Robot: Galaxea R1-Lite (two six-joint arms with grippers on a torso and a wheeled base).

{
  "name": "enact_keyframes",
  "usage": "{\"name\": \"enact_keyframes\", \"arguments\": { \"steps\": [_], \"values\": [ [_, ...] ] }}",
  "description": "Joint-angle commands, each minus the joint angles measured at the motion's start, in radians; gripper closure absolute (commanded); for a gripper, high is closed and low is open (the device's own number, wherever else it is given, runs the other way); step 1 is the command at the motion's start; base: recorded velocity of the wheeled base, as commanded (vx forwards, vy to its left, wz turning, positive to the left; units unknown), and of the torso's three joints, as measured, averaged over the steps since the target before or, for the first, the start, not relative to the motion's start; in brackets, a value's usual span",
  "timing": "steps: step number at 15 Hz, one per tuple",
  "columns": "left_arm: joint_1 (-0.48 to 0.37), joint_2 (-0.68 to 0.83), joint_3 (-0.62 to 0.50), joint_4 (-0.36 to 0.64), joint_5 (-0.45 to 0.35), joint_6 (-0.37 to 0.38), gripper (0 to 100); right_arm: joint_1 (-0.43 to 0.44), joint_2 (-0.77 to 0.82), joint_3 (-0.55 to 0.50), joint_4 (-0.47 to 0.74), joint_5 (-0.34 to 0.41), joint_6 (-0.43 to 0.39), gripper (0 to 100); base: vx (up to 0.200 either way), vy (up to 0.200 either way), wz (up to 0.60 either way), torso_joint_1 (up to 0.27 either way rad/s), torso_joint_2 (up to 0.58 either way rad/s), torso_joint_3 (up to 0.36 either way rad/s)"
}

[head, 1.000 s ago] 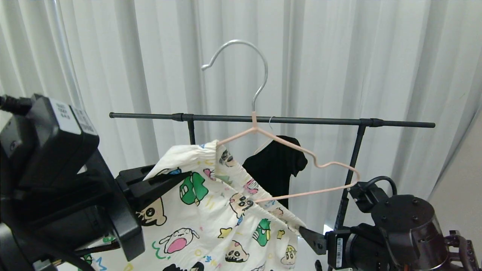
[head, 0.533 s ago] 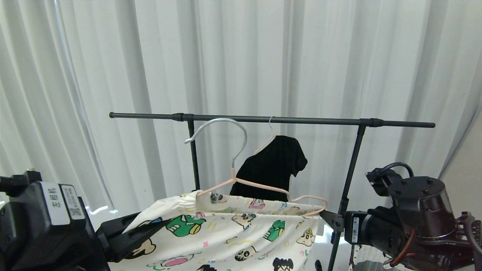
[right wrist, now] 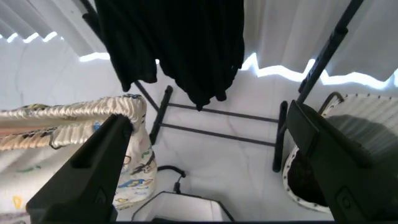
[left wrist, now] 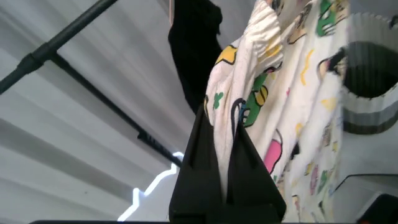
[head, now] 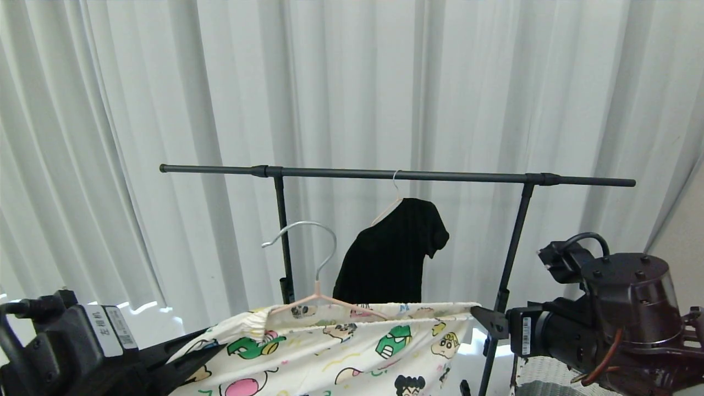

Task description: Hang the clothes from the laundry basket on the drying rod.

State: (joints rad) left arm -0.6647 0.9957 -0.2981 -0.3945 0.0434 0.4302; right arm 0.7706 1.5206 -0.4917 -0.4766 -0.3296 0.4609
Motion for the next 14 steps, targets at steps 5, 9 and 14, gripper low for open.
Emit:
{"name": "enact_keyframes", "arguments": {
  "steps": [5, 9, 14],
  "values": [
    [-0.003, 0.135, -0.016, -0.001, 0.066, -0.056, 100, 0.136, -0.234, 0.096, 0.004, 0.173, -0.334, 0, 0.000, 0.000, 0.00, 0.000, 0.00, 0.000],
    [-0.016, 0.093, -0.016, -0.003, 0.066, -0.142, 100, 0.165, -0.287, 0.148, 0.004, 0.245, -0.484, 0, 0.000, 0.000, 0.00, 0.000, 0.00, 0.000],
    [-0.153, 0.078, -0.029, -0.003, 0.066, -0.156, 100, 0.165, -0.240, 0.122, 0.006, 0.365, -0.628, 0, 0.000, 0.000, 0.00, 0.000, 0.00, 0.000]
  ]
}}
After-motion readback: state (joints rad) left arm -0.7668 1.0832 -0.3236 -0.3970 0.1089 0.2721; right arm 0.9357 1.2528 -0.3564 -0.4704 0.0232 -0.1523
